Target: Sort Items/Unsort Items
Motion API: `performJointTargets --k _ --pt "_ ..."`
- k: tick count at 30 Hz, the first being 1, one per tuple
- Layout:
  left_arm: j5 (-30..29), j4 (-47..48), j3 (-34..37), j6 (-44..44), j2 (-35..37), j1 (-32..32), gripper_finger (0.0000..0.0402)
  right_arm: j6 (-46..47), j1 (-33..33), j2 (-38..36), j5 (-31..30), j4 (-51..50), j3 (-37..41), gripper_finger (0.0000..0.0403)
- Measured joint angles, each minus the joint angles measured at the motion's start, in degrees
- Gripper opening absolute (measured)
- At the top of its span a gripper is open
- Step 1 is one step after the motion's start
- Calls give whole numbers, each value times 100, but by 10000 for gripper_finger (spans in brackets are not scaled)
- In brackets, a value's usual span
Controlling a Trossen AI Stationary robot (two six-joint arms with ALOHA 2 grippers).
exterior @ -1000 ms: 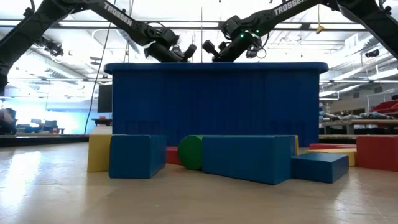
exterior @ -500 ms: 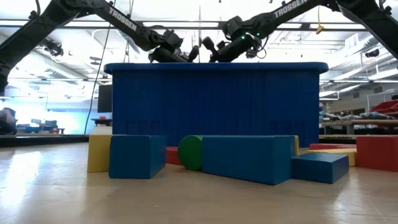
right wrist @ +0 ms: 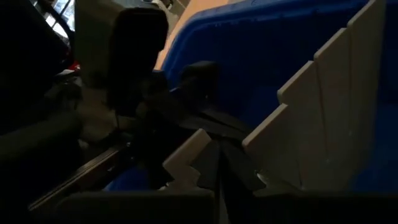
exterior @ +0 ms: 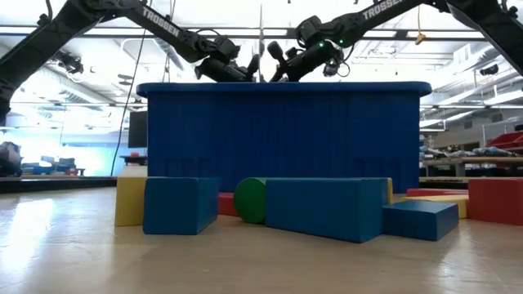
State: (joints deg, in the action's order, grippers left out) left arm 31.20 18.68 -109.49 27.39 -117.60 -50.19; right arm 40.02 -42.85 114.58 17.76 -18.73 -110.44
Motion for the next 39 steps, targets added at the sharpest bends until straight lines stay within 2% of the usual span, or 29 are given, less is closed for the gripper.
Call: performJointTargets --k 9,14,17,19,22,25,34,39 --pt "110 43 0 6 0 -122 0 -166 -27 -276 -10 68 -1 71" --pt "337 41 0 19 19 -207 0 -578 -26 -574 -183 -10 -1 83" --pt "594 170 0 -11 66 -272 0 -892 -41 -795 -697 -595 -11 70" --pt "636 428 0 -140 116 -330 0 -1014 -85 -843 -919 -1132 -14 46" --pt "662 1010 0 -292 142 -375 0 -1013 -168 -748 -756 -1845 -8 8" --pt "621 1556 2 -397 140 -383 0 -794 -202 -529 -372 -2234 -8 10" --pt "152 1729 4 -460 103 -85 0 -293 -63 253 -250 -2125 -1 2" --pt "45 1874 7 -336 -74 -15 0 15 -39 442 -170 -1877 -1 1"
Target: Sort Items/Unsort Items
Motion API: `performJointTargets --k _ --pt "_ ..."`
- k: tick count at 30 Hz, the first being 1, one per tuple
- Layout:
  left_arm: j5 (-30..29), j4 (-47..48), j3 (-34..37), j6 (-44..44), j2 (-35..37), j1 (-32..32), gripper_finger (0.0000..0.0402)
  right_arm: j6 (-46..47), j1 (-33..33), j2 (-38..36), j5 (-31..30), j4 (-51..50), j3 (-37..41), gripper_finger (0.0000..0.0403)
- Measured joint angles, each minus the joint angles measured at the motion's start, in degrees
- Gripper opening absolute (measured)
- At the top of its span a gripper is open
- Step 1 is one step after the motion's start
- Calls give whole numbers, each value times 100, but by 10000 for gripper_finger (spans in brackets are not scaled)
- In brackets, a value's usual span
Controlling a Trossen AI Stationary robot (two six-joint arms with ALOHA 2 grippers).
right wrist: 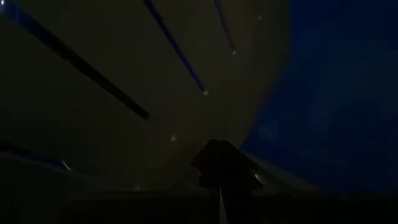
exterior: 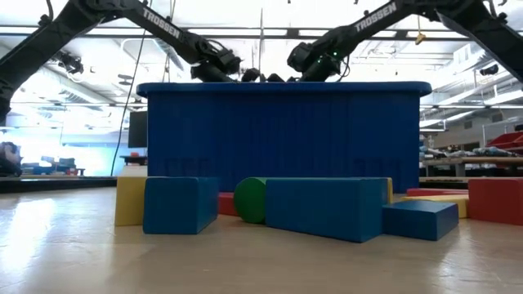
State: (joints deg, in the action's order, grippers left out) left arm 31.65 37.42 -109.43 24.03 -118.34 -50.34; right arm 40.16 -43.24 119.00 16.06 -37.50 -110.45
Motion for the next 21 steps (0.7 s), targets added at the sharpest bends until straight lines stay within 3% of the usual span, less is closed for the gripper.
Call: performJointTargets --k 21 --pt "871 -1004 13 97 -140 -11 0 -274 -133 66 772 906 2 0"
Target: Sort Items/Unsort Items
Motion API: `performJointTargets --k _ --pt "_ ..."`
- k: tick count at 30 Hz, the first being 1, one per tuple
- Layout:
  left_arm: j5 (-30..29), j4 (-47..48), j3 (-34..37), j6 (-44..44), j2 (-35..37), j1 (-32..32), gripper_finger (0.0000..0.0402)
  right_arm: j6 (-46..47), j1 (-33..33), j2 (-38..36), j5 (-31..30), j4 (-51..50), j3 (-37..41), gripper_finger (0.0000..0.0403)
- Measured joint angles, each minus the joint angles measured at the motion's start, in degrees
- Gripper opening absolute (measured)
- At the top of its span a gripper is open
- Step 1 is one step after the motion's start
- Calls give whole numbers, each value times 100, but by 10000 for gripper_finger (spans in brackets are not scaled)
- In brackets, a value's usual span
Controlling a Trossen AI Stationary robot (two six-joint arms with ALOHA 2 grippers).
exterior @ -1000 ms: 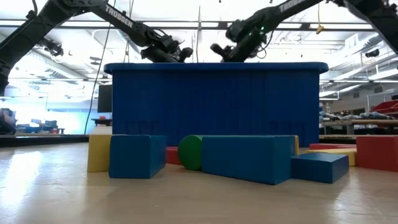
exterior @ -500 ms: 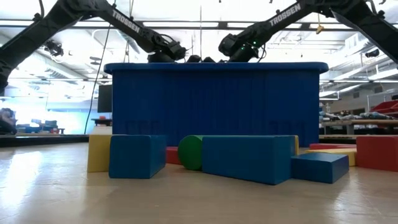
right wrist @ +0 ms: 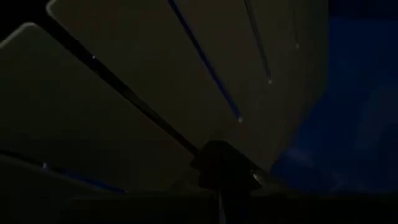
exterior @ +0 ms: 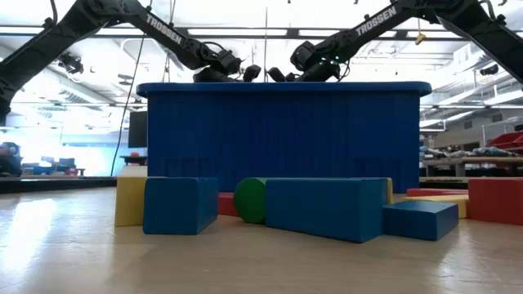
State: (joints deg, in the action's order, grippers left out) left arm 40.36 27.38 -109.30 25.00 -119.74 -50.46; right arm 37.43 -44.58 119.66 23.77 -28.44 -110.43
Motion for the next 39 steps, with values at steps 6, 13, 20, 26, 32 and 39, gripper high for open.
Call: performJointTargets --k 6,13,20,26,32,39 --pt "104 -34 1 -151 45 0 0 -53 15 -31 89 59 0 0" --pt "155 -101 0 -264 173 0 0 -166 70 -180 45 114 0 0" --pt "155 -140 -2 -376 173 4 0 -258 121 -215 -138 96 0 0" --pt "148 -209 -158 -398 173 2 0 -354 138 -274 -288 248 0 0" --pt "26 -193 -380 -536 173 -13 0 -354 133 -334 -366 481 -2 0" --pt "28 -249 -384 -503 173 -20 0 -347 136 -379 -470 496 -2 0"
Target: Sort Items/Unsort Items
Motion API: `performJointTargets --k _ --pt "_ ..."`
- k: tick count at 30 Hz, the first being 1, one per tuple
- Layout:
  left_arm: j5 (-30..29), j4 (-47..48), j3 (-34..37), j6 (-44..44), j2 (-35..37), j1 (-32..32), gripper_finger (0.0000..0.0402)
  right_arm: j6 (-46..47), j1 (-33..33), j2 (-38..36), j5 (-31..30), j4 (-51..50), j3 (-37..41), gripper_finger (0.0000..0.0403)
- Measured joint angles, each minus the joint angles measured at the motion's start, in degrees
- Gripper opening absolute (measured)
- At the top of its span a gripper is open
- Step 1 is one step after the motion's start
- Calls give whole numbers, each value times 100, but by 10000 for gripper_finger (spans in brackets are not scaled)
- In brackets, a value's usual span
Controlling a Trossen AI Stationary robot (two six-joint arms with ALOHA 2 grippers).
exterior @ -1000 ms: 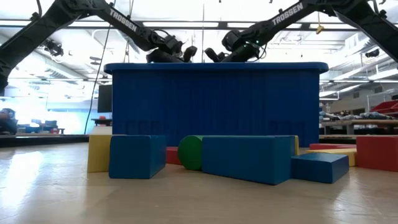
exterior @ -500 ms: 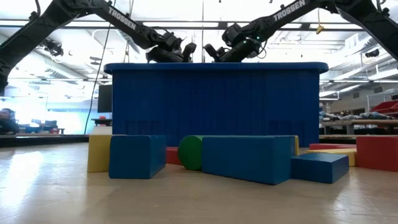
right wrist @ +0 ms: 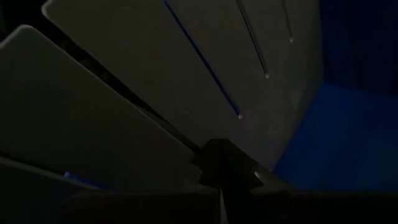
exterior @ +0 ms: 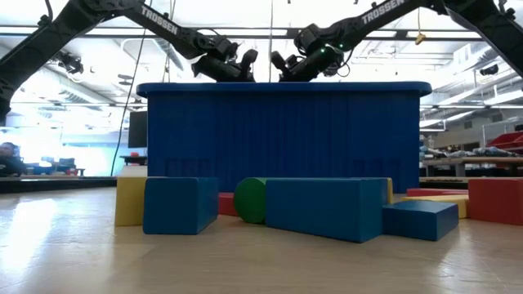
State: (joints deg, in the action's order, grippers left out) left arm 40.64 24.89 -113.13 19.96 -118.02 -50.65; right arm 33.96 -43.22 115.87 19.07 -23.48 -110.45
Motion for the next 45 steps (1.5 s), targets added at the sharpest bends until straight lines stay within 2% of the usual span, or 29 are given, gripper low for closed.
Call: performJointTargets --k 8,18,33,45 --pt "57 19 -6 -5 0 0 0 2 27 -6 -44 0 0 0" --pt "-36 3 -6 -183 0 -64 0 -223 152 -8 -573 92 0 0" --pt "-117 -76 -6 -343 0 -74 0 -663 155 -8 -741 113 0 0" --pt "-68 -110 -6 -275 0 -225 0 -594 241 -8 -986 144 0 0"
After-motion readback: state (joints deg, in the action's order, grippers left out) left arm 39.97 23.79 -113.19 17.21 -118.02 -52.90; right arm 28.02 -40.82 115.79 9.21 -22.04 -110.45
